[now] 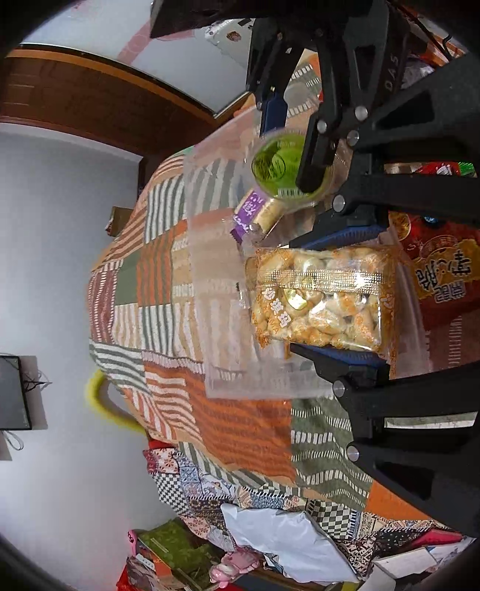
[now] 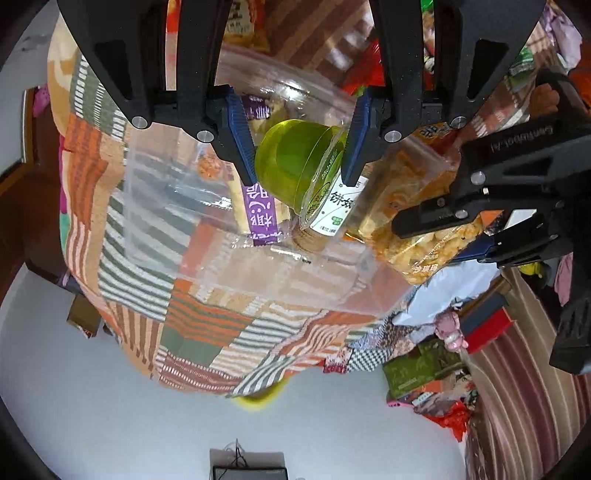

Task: Organize snacks
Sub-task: 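Lower the jelly cup and puff bag into the clear box and open both grippers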

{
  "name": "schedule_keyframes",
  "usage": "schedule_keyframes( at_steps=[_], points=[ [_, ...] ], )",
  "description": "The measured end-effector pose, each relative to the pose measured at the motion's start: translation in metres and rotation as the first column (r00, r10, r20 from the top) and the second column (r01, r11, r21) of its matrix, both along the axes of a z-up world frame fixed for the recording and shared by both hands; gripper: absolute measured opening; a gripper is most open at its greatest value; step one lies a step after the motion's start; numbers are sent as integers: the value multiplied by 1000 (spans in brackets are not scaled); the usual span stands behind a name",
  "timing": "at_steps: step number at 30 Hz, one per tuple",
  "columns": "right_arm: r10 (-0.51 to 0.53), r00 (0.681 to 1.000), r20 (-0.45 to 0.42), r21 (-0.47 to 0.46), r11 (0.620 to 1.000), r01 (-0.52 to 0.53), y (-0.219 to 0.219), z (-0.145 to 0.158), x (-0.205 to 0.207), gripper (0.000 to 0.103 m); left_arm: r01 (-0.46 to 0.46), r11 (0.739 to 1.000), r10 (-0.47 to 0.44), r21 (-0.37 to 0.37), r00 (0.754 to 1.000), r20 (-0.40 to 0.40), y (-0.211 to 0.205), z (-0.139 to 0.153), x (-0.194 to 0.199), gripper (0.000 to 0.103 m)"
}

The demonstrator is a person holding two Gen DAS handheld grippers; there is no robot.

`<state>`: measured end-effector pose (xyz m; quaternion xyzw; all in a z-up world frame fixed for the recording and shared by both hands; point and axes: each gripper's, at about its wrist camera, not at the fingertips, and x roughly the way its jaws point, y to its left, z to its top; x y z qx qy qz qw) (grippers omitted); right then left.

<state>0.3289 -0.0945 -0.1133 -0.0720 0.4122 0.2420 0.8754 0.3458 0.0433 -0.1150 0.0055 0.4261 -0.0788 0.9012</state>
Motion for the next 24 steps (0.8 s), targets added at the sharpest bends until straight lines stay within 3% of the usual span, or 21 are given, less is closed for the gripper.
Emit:
schedule_keyframes(
  at_steps=[12, 19, 24],
  points=[
    [32, 999, 15, -54, 998, -32, 8, -8, -1, 44, -4, 1000, 3, -23, 997, -72, -1, -25, 15, 46],
    [39, 999, 37, -56, 998, -37, 7, 2, -6, 45, -21, 1000, 20, -16, 999, -38, 1, -15, 5, 47],
    [35, 997, 74, -48, 998, -31, 2, 14, -17, 55, -14, 1000, 14, -2, 1000, -3, 0, -1, -7, 48]
  ],
)
